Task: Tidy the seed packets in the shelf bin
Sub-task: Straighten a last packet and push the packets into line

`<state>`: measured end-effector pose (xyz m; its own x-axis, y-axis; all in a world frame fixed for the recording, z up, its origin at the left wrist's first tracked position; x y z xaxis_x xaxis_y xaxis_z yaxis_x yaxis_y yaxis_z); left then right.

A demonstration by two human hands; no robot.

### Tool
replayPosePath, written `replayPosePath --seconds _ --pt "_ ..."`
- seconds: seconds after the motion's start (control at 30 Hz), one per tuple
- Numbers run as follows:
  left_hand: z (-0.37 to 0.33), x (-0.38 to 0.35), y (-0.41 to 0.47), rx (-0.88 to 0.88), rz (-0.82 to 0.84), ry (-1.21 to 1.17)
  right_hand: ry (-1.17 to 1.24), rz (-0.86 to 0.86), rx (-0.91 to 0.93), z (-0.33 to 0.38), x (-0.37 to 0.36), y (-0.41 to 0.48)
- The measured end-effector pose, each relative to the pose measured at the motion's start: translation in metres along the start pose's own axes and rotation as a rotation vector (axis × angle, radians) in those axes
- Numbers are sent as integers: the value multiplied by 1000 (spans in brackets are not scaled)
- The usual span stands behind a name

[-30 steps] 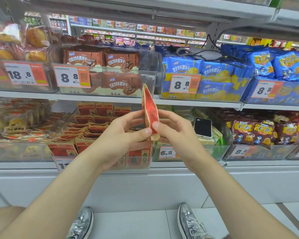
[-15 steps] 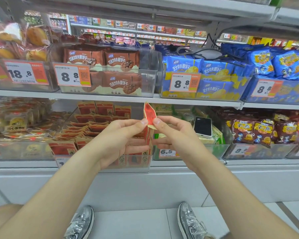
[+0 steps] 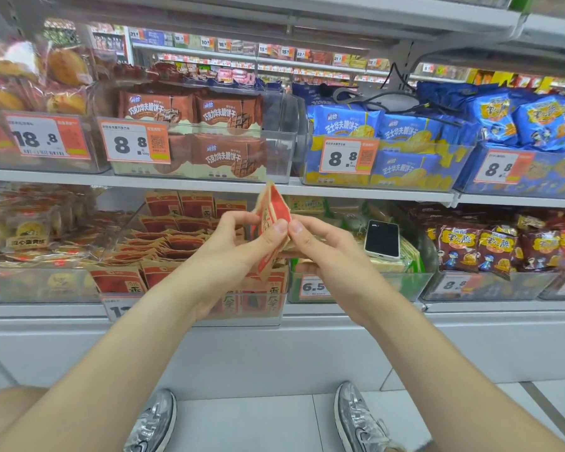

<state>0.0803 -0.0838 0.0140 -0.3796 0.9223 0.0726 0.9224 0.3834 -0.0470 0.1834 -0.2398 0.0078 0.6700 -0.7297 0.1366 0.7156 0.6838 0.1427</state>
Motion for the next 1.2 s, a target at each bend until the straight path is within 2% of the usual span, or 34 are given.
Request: replayPosePath --seconds 0.07,0.13,0.2,0.27,0.43,0.53,0.63,0.73,0.83,0.9,0.97,1.03,1.1,1.2 --pt "2 3 0 -45 -12 9 64 36 -25 0 1 1" --pt "2 5 -2 -119 -24 120 131 44 -39 3 0 1" --pt "4 4 -2 -202 -81 322 16 -42 -9 3 1 -1" --pt "7 3 0 -247 -163 419 -117 -138 24 0 2 0" --pt "6 3 6 -191 -205 111 85 -203 -107 -5 8 4" --pt "4 4 7 -187 -164 90 83 -145 -153 -3 13 7" --pt "0 6 6 -300 -185 212 -143 -141 5 0 14 12" --pt "-7 5 9 -437 -242 381 -292 -233 277 6 10 11" --pt "-10 3 11 -517 -249 453 -423 -294 570 12 6 10" --pt "-10 5 14 -576 -288 476 -509 -349 639 13 3 14" --pt "-8 13 19 -534 -353 490 -524 -408 608 11 4 24" --pt "-3 27 24 -424 -387 613 -568 -454 590 8 5 37" --pt "2 40 29 -321 -342 772 -632 -470 590 3 4 51" --pt "9 50 31 -228 -183 963 -709 -413 598 -13 -3 73"
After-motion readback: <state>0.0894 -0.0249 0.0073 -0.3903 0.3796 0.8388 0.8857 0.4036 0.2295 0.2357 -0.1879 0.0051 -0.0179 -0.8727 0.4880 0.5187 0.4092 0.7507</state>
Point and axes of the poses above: each hand's wrist, its own y-axis towards the middle knuckle, its own x-axis out of the back of the hand, z = x × y, the point moved 1 cm from there along y, towards the middle knuckle, and after that the axes turned 1 degree about -y, right-handed, at the moved point
